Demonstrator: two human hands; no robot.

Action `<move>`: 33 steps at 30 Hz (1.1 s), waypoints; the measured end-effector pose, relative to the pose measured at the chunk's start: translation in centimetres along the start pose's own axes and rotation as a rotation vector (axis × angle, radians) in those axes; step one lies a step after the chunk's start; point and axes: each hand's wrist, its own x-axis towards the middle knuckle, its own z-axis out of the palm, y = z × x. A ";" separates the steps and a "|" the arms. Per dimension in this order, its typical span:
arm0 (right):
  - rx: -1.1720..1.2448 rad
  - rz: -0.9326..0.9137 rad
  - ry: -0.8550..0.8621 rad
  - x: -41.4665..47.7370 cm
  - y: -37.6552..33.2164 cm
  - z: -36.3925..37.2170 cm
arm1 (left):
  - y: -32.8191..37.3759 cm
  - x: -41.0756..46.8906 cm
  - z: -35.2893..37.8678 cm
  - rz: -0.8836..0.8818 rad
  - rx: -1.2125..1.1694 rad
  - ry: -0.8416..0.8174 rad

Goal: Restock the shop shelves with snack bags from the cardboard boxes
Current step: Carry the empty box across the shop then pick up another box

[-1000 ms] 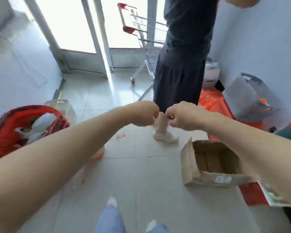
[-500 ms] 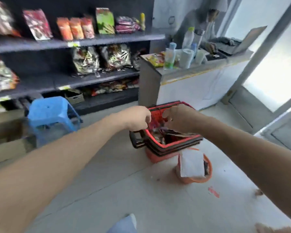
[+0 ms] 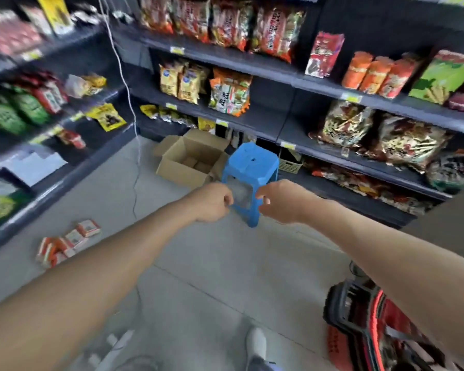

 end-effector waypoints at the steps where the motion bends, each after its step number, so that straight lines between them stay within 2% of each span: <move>1: -0.020 -0.041 -0.010 1.7 -0.4 -0.5 | -0.8 0.4 -0.7 -0.044 -0.031 0.042; 8: -0.125 -0.244 -0.001 12.5 -2.5 -4.3 | -6.4 3.6 -4.5 -0.246 -0.164 0.325; 14: -0.130 -0.308 -0.022 23.2 -6.2 -6.0 | -13.4 6.3 -8.4 -0.385 -0.237 0.442; 18: -0.056 -0.282 0.006 30.2 -7.9 -7.8 | -18.3 11.0 -12.0 -0.392 -0.238 0.489; 22: 0.009 -0.198 0.015 37.1 -7.6 -9.2 | -22.2 17.6 -14.7 -0.363 -0.215 0.457; 28: 0.092 -0.062 -0.040 47.6 -4.4 -10.0 | -26.3 29.3 -17.2 -0.329 -0.208 0.296; 33: 0.121 -0.014 -0.076 58.9 -2.0 -9.4 | -31.0 40.5 -17.4 -0.387 -0.197 0.212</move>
